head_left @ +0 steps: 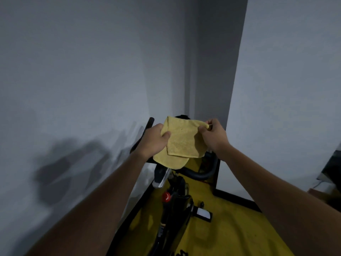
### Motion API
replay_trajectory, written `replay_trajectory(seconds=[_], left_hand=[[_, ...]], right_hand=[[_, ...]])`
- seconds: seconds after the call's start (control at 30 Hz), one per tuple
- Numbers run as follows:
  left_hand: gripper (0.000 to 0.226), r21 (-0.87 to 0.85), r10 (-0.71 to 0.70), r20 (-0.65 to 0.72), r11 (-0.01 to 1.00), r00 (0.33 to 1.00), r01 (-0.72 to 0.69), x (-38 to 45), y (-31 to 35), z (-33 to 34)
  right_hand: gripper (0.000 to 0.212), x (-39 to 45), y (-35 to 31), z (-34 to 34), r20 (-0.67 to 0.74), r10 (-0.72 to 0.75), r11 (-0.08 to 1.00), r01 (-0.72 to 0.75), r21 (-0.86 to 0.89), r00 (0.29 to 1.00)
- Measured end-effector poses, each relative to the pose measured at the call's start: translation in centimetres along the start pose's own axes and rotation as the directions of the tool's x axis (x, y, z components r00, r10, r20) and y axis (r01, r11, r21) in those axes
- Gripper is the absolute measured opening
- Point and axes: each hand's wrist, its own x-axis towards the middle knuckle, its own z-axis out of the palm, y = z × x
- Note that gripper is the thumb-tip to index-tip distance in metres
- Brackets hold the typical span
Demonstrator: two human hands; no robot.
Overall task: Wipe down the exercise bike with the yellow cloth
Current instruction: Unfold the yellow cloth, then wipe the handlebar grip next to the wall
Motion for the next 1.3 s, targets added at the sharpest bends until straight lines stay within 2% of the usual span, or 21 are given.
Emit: replay_trajectory(seconds=[0.17, 0.33, 0.5, 0.73, 0.87, 1.07, 1.3], left_hand=[[0.027, -0.047, -0.065, 0.088, 0.996, 0.994, 0.069, 3.2, -2.0, 6.6], [0.030, -0.042, -0.133, 0.013, 0.990, 0.991, 0.134, 7.2, -3.9, 10.5], [0.027, -0.003, -0.276, -0.053, 0.961, 0.960, 0.276, 9.8, -5.9, 12.3], [0.014, 0.014, -0.373, -0.088, 0.927, 0.924, 0.375, 10.7, -9.4, 12.7], [0.025, 0.028, -0.374, -0.131, 0.924, 0.918, 0.381, 10.8, -11.5, 12.0], [0.023, 0.030, -0.372, -0.100, 0.926, 0.923, 0.376, 11.0, -15.6, 10.4], [0.028, 0.019, -0.381, -0.099, 0.923, 0.919, 0.385, 10.1, -18.5, 9.4]], right_hand=[[0.016, 4.6, 5.9, -1.1, 0.073, 0.056, 0.997, -0.051, -0.062, 0.996], [0.015, 11.0, 9.1, 0.2, 0.178, 0.054, 0.995, -0.038, -0.095, 0.983], [0.013, 15.4, 11.1, 2.8, 0.299, 0.051, 0.993, -0.017, -0.114, 0.953], [0.014, 17.6, 13.2, 6.8, 0.430, 0.026, 0.993, 0.027, -0.116, 0.902], [0.012, 18.1, 13.5, 9.3, 0.471, -0.015, 0.986, 0.091, -0.139, 0.882], [0.013, 17.7, 13.4, 12.2, 0.518, -0.070, 0.977, 0.163, -0.137, 0.852], [0.018, 17.9, 12.7, 15.6, 0.514, -0.082, 0.966, 0.194, -0.168, 0.854]])
